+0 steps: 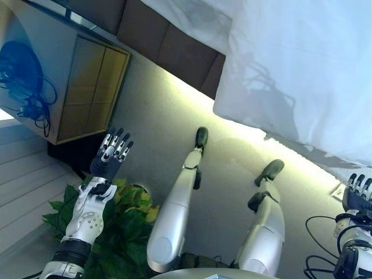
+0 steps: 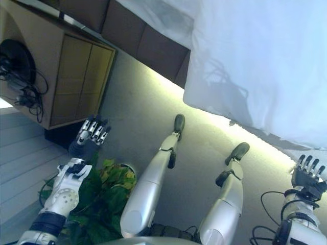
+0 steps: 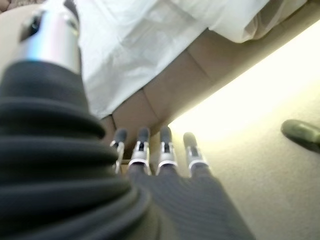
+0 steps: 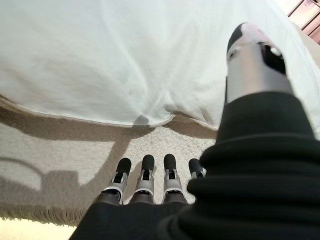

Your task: Make the bed neatly

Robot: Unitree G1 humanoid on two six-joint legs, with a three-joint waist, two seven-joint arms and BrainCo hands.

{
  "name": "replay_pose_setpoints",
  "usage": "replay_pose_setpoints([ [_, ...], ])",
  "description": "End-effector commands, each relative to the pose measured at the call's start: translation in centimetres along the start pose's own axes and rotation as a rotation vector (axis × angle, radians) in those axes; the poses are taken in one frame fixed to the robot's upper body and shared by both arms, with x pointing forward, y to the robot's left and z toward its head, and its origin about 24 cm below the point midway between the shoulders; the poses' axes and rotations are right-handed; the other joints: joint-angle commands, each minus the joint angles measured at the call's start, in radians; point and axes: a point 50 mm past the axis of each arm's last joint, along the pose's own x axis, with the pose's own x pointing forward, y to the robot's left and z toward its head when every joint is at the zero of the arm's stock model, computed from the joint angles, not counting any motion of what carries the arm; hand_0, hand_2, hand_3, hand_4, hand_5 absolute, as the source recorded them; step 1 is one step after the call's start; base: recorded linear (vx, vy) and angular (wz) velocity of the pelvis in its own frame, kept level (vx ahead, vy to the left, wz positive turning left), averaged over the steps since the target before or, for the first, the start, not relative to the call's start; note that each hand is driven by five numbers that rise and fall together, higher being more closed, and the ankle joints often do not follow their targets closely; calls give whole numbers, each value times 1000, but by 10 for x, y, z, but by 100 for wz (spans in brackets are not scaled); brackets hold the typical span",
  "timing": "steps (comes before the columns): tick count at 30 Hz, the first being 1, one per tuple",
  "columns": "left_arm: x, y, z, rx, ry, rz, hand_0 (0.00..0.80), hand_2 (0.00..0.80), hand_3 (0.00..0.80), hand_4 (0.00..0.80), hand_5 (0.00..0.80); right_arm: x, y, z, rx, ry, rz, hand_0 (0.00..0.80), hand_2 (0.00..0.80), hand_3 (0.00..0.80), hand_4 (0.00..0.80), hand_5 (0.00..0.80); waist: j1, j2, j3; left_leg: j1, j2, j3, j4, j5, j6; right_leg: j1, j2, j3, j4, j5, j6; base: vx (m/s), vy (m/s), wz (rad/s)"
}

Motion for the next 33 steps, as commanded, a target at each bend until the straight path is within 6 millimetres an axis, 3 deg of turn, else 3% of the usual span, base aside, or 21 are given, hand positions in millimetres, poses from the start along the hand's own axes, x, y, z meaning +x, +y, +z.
replay_pose_setpoints([
  [1, -4, 4, 10, -4, -60, 25, 0, 0, 0, 0, 0, 3, 28, 41, -57, -99, 119, 0, 0, 0, 0, 0, -4, 70, 19, -58, 91, -52, 41, 65, -119, -75, -73, 70, 34, 106, 44, 8, -38, 0],
  [6, -5, 7, 8, -2, -51, 24, 0, 0, 0, 0, 0, 18, 56, 38, -51, -82, 222, 0, 0, 0, 0, 0, 2, 82, 19, -65, 95, -55, 20, 81, -117, -103, -70, 72, 57, 95, 44, 6, -2, 0],
  [8, -5, 4, 4, -5, -48, 27, 0, 0, 0, 0, 0, 33, 74, 21, -62, -69, 257, 0, 0, 0, 0, 0, 0, 87, 19, -62, 99, -53, 18, 81, -117, -111, -71, 76, 80, 79, 44, 34, 29, 3],
  [10, -5, 2, 4, -20, -52, 35, 0, 0, 0, 0, 0, 47, 105, 2, -75, -66, 297, 0, 0, 0, 0, 0, -7, 95, 19, -70, 93, -49, 26, 83, -115, -132, -72, 89, 111, 71, 43, 14, 71, 2],
  [14, -11, 7, -5, -49, -56, 50, 0, 0, 0, 0, 0, 61, 141, -16, -62, -66, 344, 0, 0, 0, 0, 0, -17, 110, 19, -92, 94, -45, 63, 74, -112, -184, -76, 118, 179, 52, 38, 14, 93, 2],
  [18, -14, 7, -11, -66, -54, 39, 0, 0, 0, 0, 0, 67, 153, -26, -56, -78, 351, 0, 0, 0, 0, 0, -12, 125, 19, -107, 95, -44, 99, 61, -107, -213, -82, 133, 234, 31, 29, 18, 49, 2],
  [25, -14, 0, -17, -91, -28, 28, 0, 0, 0, 0, 0, 69, 151, -39, -91, -93, 352, 0, 0, 0, 0, 0, 0, 149, 19, -125, 93, -48, 166, 29, -98, -257, -96, 153, 337, -5, 14, 16, 39, -1],
  [26, -14, -1, -18, -93, -25, 27, 0, 0, 0, 0, 0, 69, 150, -41, -96, -97, 358, 489, 489, 489, 489, 489, 0, 151, 19, -122, 91, -47, 171, 26, -97, -258, -97, 156, 343, -7, 11, 14, 32, 1],
  [27, -15, -2, -19, -95, -22, 27, 0, 0, 0, 0, 0, 68, 150, -42, -99, -100, 363, 744, 744, 744, 744, 744, -1, 152, 19, -119, 90, -46, 173, 25, -97, -257, -97, 158, 346, -8, 10, 11, 33, 2],
  [28, -15, -2, -20, -98, -19, 28, 0, 0, 0, 0, 0, 68, 150, -45, -104, -104, 373, 800, 800, 800, 800, 800, 0, 153, 19, -115, 89, -44, 176, 23, -96, -255, -98, 160, 351, -9, 8, 6, 30, 2],
  [33, -13, -3, -21, -108, -11, 40, 0, 0, 0, 0, 0, 68, 154, -57, -133, -113, 395, 800, 800, 800, 800, 800, -4, 152, 19, -74, 88, -40, 169, 21, -98, -223, -103, 162, 341, -4, 5, 0, 14, -1],
])
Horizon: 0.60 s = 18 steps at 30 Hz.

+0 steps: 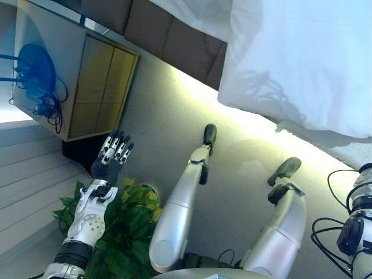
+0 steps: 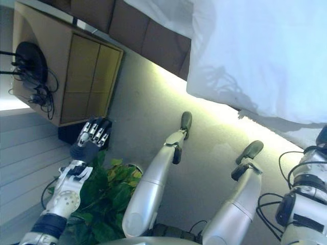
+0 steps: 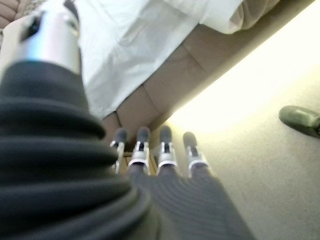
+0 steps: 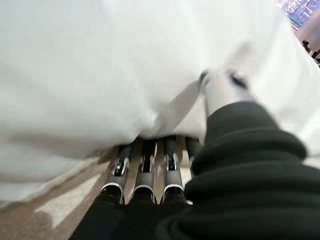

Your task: Make the bed neatly

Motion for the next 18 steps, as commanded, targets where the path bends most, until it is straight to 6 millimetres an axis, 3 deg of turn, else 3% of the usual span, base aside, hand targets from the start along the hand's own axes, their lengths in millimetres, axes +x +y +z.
replay_pose_setpoints([
  [1, -7, -4, -11, -68, -21, 29, 0, 0, 0, 0, 0, 15, 48, -3, -118, 28, 205, 800, 800, 800, 800, 800, -3, 104, 21, 52, 99, -63, -2, 49, -97, 16, -24, 79, -19, 116, 41, -4, 44, -1],
  [5, -5, -3, -11, -72, -8, 44, 0, 0, 0, 0, 0, 13, 46, -10, -170, 41, 194, 800, 800, 800, 800, 800, -8, 104, 21, 103, 97, -60, -22, 53, -101, 66, -31, 72, -44, 128, 43, 7, 40, -2],
  [10, -2, -3, -12, -40, 22, 55, 0, 0, 0, 0, 0, 7, 37, -28, -389, 156, 177, 800, 800, 800, 800, 800, -11, 94, 21, 180, 91, -64, -62, 62, -103, 154, -37, 53, -104, 152, 49, 6, 11, -1],
  [18, 6, -9, -15, -22, 68, 60, 0, 0, 0, 0, 0, -23, 8, -68, -512, 325, 226, 800, 800, 800, 800, 800, -7, 56, 21, 315, 79, -75, -131, 77, -102, 352, -44, 0, -228, 190, 60, 32, -14, 2],
])
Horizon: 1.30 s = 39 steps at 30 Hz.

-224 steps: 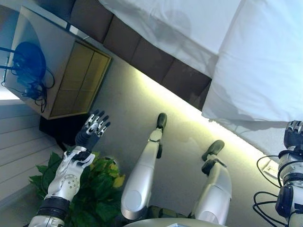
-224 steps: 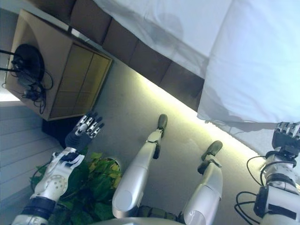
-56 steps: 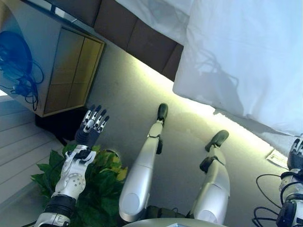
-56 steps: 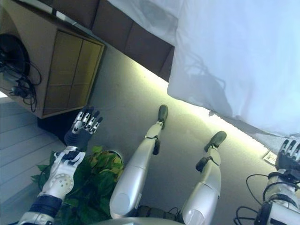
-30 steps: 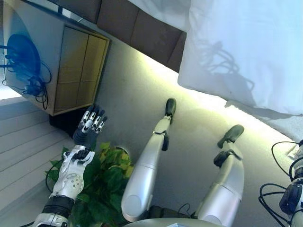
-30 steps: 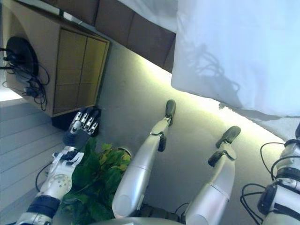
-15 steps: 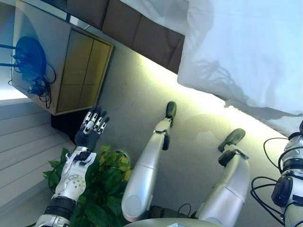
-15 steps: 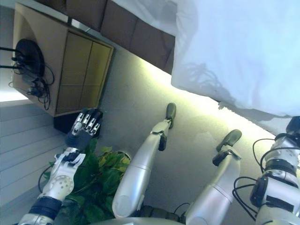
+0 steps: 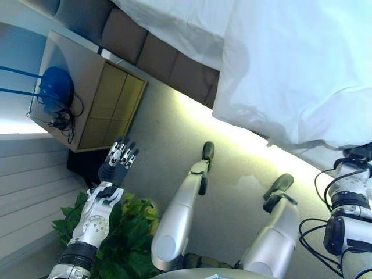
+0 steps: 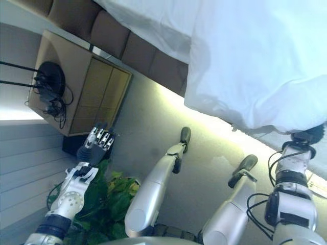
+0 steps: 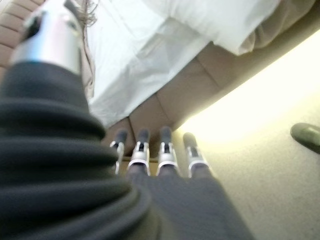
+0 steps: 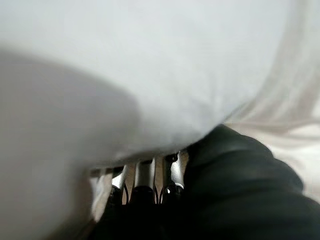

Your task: Make the bed neatly

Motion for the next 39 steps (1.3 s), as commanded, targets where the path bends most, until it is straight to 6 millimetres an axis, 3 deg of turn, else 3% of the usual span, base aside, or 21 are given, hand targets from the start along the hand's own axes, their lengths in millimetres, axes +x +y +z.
replay_pose_setpoints([
  [1, 6, -8, 5, 28, -20, -26, 0, 0, 0, 0, 0, 3, 31, -1, -94, -7, 202, 800, 800, 800, 800, 800, -5, 49, 22, 44, 82, -69, -1, 41, -85, 101, -48, 37, -157, 193, 59, 32, -21, 6],
  [9, 23, -26, -23, -26, 128, -94, 0, 0, 0, 0, 0, -10, 47, -48, -104, 107, 236, 800, 800, 800, 800, 800, -14, -15, -12, 132, 94, -93, -20, 27, -83, 239, -28, 14, -231, 210, 69, 53, -41, 3],
  [13, 39, -49, -38, -129, 170, -161, 0, 0, 0, 0, 0, -16, 62, -73, -140, 192, 286, 800, 800, 800, 800, 800, -24, -40, -26, 150, 111, -101, -41, 29, -83, 273, -6, 11, -266, 215, 73, 24, -34, -4],
  [16, 44, -69, -47, -197, 201, -229, 0, 0, 0, 0, 0, -27, 62, -92, -141, 264, 297, 800, 800, 800, 800, 800, -26, -62, -32, 159, 125, -107, -61, 37, -85, 310, 13, -5, -300, 223, 74, -11, -109, -13],
  [19, 45, -67, -42, -209, 226, -245, 0, 0, 0, 0, 0, -43, 4, -70, -119, 329, 300, 800, 800, 800, 800, 800, -29, -104, -39, 156, 140, -111, -52, 30, -99, 340, 41, -11, -336, 240, 73, -25, -208, -8],
  [21, 45, -65, -44, -227, 261, -219, 0, 0, 0, 0, 0, -48, -1, -76, -98, 363, 298, 800, 800, 800, 800, 800, -22, -139, -49, 168, 156, -116, -41, 18, -105, 377, 53, -28, -355, 241, 73, 72, -236, 1],
  [24, 43, -67, -55, -308, 339, -188, 0, 0, 0, 0, 0, -48, 22, -95, -101, 402, 296, 800, 800, 800, 800, 800, -8, -174, -77, 185, 170, -129, -31, 3, -113, 421, 64, -37, -375, 238, 67, 103, -133, -7],
  [28, 36, -73, -75, -358, 483, -185, 0, 0, 0, 0, 0, -47, 42, -107, -74, 406, 275, 800, 800, 800, 800, 800, 2, -188, -105, 189, 166, -140, -48, 9, -111, 449, 67, -42, -410, 251, 67, 30, -44, -2],
  [29, 31, -75, -88, -395, 556, -193, 0, 0, 0, 0, 0, -46, 50, -108, -60, 400, 270, 800, 800, 800, 800, 800, 7, -190, -111, 193, 166, -145, -47, -1, -111, 462, 71, -44, -419, 250, 68, 15, -26, 6],
  [34, 20, -72, -113, -561, 647, -159, 0, 0, 0, 0, 0, -43, 60, -110, -57, 388, 255, 800, 800, 800, 800, 800, 6, -200, -121, 179, 163, -149, -33, -8, -109, 464, 70, -47, -422, 250, 68, 8, -2, 8],
  [39, 23, -69, -131, -555, 669, -103, 0, 0, 0, 0, 0, -43, 67, -109, -23, 383, 268, 800, 800, 800, 800, 800, -7, -234, -120, 158, 179, -149, -49, 5, -113, 473, 96, -56, -442, 247, 71, -19, -81, 5],
])
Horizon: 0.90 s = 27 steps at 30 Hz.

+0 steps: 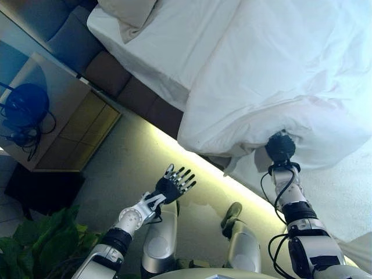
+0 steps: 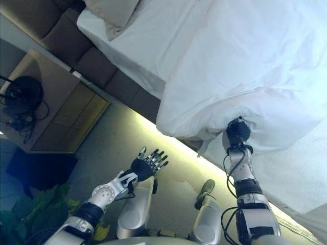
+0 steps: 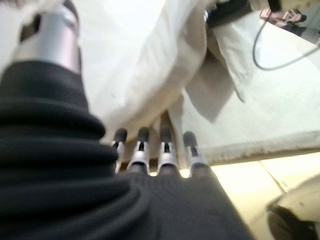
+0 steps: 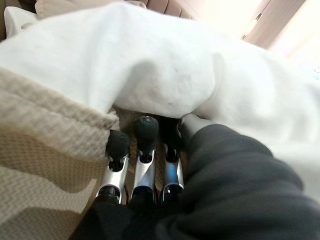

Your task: Make the bed neatly

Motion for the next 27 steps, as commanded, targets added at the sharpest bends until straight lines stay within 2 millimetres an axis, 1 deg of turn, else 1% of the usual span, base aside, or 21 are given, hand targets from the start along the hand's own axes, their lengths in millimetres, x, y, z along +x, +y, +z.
replay_pose_setpoints([
  [1, 16, -20, -5, -8, 26, -107, 0, 0, 0, 0, 0, 9, 36, 19, 17, -67, 171, 800, 800, 800, 800, 800, 13, -68, -33, -56, 64, -49, 13, 25, -51, 117, -92, 27, -169, 202, 94, -55, -101, 3],
  [5, 23, -26, -6, -52, 8, -134, 0, 0, 0, 0, 0, 6, 42, 20, 34, -71, 218, 800, 800, 800, 800, 800, -1, -92, -35, -55, 71, -51, 4, 26, -55, 119, -78, 24, -178, 200, 92, -40, -63, -3],
  [10, 28, -34, -9, -49, 29, -154, 0, 0, 0, 0, 0, 6, 53, 16, 23, -58, 252, 800, 800, 800, 800, 800, -9, -110, -48, -40, 81, -52, 11, 13, -62, 132, -74, 28, -189, 203, 90, 8, -17, -1],
  [13, 32, -41, -13, -79, 46, -187, 0, 0, 0, 0, 0, 10, 72, 15, 4, -47, 290, 800, 800, 800, 800, 800, -13, -119, -60, -25, 81, -67, 0, 10, -62, 132, -75, 43, -207, 216, 92, 9, 11, -2],
  [15, 34, -46, -15, -98, 53, -211, 0, 0, 0, 0, 0, 12, 81, 13, -12, -34, 311, 800, 800, 800, 800, 800, -13, -122, -65, -14, 83, -69, -10, 8, -62, 133, -73, 54, -219, 222, 94, -6, 52, -17],
  [17, 36, -52, -20, -119, 75, -235, 0, 0, 0, 0, 0, 13, 89, 14, -22, -31, 324, 800, 800, 800, 800, 800, -16, -123, -70, -3, 87, -62, -22, 8, -63, 137, -75, 55, -231, 228, 96, 15, 55, -21],
  [19, 38, -58, -25, -187, 104, -261, 0, 0, 0, 0, 0, 13, 93, 16, -36, -35, 328, 800, 800, 800, 800, 800, -20, -120, -73, 4, 91, -50, -22, 3, -63, 142, -77, 51, -228, 223, 95, 51, 47, -15],
  [20, 38, -61, -27, -218, 113, -271, 0, 0, 0, 0, 0, 13, 94, 16, -39, -38, 327, 800, 800, 800, 800, 800, -24, -121, -75, 0, 87, -47, -25, 11, -60, 139, -83, 48, -228, 227, 95, 43, 53, -7],
  [23, 39, -73, -35, -394, 191, -301, 0, 0, 0, 0, 0, 12, 97, 21, -58, -53, 323, 800, 800, 800, 800, 800, -31, -115, -71, -6, 87, -37, -22, 7, -60, 142, -89, 37, -223, 220, 94, 30, 22, -1],
  [24, 39, -75, -37, -412, 209, -298, 0, 0, 0, 0, 0, 12, 99, 23, -56, -60, 324, 800, 800, 800, 800, 800, -32, -116, -68, -13, 83, -37, -26, 16, -58, 139, -93, 33, -225, 225, 95, -9, -18, 4],
  [26, 40, -73, -48, -432, 263, -280, 0, 0, 0, 0, 0, 11, 101, 26, -38, -80, 327, 800, 800, 800, 800, 800, -32, -118, -54, -28, 86, -41, -17, 14, -60, 135, -92, 23, -221, 221, 95, -20, -55, 8],
  [27, 39, -69, -54, -449, 283, -270, 0, 0, 0, 0, 0, 11, 102, 27, -31, -86, 329, 800, 800, 800, 800, 800, -32, -121, -49, -34, 87, -43, -14, 15, -60, 134, -91, 19, -220, 220, 95, -30, -70, 9],
])
